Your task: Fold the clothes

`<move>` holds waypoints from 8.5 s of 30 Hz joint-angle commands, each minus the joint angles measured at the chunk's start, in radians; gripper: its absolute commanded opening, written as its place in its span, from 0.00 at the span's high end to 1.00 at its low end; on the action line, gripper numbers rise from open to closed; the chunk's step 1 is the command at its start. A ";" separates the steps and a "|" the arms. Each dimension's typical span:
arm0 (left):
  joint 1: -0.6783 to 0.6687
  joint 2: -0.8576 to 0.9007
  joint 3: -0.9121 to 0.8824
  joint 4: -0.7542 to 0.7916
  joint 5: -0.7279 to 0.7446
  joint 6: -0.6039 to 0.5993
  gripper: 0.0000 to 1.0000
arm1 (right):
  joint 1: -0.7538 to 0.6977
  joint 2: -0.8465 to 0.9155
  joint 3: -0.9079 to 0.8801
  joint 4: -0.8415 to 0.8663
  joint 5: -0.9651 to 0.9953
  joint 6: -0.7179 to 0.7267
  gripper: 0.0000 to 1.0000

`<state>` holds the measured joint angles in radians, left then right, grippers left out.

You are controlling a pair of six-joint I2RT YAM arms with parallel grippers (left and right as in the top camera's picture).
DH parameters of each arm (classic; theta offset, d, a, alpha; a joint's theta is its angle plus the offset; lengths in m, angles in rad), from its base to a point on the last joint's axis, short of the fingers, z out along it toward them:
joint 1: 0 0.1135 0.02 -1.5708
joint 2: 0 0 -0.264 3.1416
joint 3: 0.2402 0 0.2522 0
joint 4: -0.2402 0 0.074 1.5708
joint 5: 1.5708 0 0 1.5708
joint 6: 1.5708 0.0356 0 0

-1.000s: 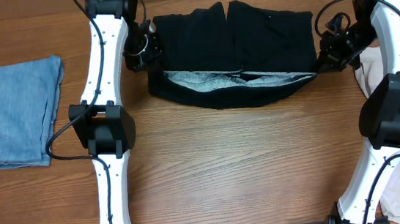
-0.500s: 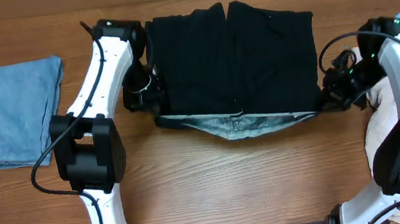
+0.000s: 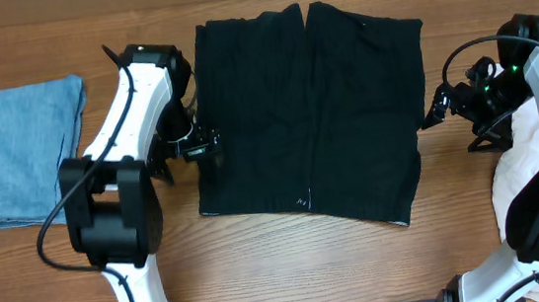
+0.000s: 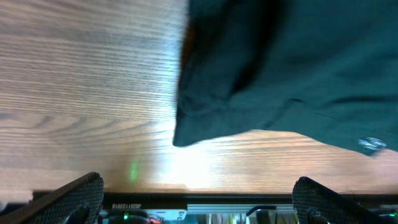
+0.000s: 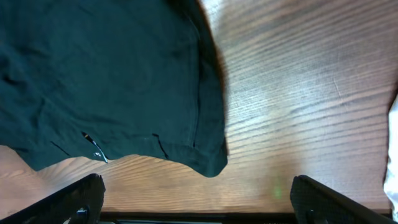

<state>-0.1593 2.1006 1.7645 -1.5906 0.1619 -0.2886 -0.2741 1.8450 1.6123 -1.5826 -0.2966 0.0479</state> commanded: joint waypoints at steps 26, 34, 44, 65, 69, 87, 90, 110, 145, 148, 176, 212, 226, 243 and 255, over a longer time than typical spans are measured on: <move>-0.057 0.348 0.096 0.980 0.044 0.019 0.96 | 0.161 0.355 0.023 1.021 0.021 -0.122 0.96; -0.057 0.365 0.097 1.206 0.000 0.058 0.96 | 0.161 0.455 0.023 1.128 0.123 -0.121 0.96; -0.058 0.185 0.412 1.068 -0.005 0.124 0.96 | 0.153 0.243 0.071 1.282 0.173 -0.092 0.78; -0.489 -0.104 -0.079 0.333 -0.109 -0.253 0.96 | -0.216 -0.135 0.070 0.694 0.165 0.069 0.00; -0.458 -0.104 -0.352 0.467 -0.105 -0.335 0.96 | -0.216 -0.135 0.070 0.694 0.166 0.069 0.00; 0.050 -0.104 -0.635 0.575 -0.280 -0.317 0.96 | -0.216 -0.135 0.070 0.694 0.165 0.069 0.00; 0.170 -0.104 -0.592 0.574 -0.353 -0.294 0.96 | -0.216 -0.135 0.070 0.694 0.165 0.069 0.00; 0.002 -0.104 0.262 0.391 -0.153 -0.243 0.38 | -0.216 -0.135 0.070 0.698 0.165 0.069 0.00; 0.002 -0.104 0.262 0.420 -0.153 -0.243 0.00 | 0.646 0.415 0.070 1.208 0.204 0.753 0.17; 0.003 -0.104 0.262 0.420 -0.153 -0.243 0.00 | 0.652 0.438 0.070 1.214 0.207 0.760 0.23; 0.003 -0.104 0.262 0.420 -0.153 -0.243 0.00 | 0.552 0.448 0.070 1.064 0.329 0.729 0.96; 0.002 -0.104 0.262 0.420 -0.153 -0.242 0.00 | 0.349 0.328 0.450 0.298 0.404 0.467 0.30; 0.014 -0.100 0.258 0.324 0.034 -0.191 0.04 | -0.076 0.328 0.784 0.002 0.400 0.468 0.00; -0.262 -0.094 -0.259 0.554 0.086 -0.313 0.96 | -0.084 0.328 0.784 0.003 0.400 0.468 0.00; -0.340 -0.060 -0.412 0.557 -0.127 -0.309 0.96 | -0.084 0.328 0.784 0.003 0.400 0.468 0.00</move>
<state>-0.5034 2.0239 1.4109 -1.0531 0.1097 -0.6182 -0.3584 2.1963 2.3714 -1.5833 0.1017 0.5194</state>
